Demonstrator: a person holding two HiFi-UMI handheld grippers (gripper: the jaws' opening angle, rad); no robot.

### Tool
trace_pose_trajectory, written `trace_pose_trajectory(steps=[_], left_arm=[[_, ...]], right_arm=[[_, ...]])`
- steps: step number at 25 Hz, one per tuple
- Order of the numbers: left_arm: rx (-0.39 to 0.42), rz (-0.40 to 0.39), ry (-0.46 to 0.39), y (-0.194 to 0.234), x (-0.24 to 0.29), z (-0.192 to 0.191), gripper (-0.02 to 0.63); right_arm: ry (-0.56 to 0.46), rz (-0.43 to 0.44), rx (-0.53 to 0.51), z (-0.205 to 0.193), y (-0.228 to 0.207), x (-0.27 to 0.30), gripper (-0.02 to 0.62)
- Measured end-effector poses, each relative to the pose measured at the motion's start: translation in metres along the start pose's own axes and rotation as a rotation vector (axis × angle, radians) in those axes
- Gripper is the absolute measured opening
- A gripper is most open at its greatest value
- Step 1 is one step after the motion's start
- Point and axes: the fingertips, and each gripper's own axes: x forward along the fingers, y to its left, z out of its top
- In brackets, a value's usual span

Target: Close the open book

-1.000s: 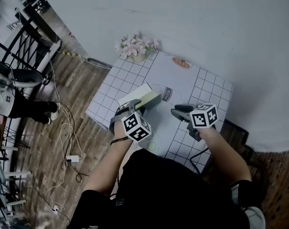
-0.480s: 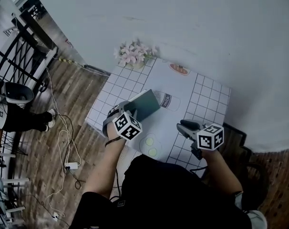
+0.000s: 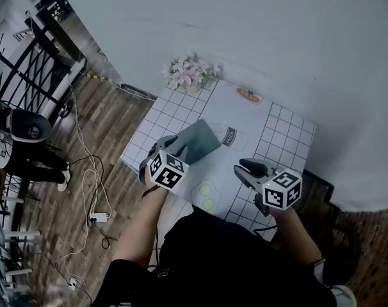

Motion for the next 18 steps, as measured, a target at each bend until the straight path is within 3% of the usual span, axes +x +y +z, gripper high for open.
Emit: trace_pose_trajectory(steps=[4,9,13,18], left_arm=[[-0.077,-0.003,-0.091,0.002,-0.019,0.02,0.156],[-0.2,-0.044,-0.262,0.009,-0.059,0.055,0.15],[-0.239,-0.036,-0.352,0.027,-0.09,0.068,0.144],[-0.271,-0.039,-0.461,0.049,-0.126,0.076,0.141]], right_arm=[[-0.045,0.033,-0.072,0.017,0.015,-0.007,0.093],[-0.115,0.051,-0.122,0.049,0.035,-0.019,0.056],[-0.199,0.056,-0.206,0.09,0.059,-0.015,0.011],[-0.283,0.024,-0.264,0.124,0.08,-0.01,0.005]])
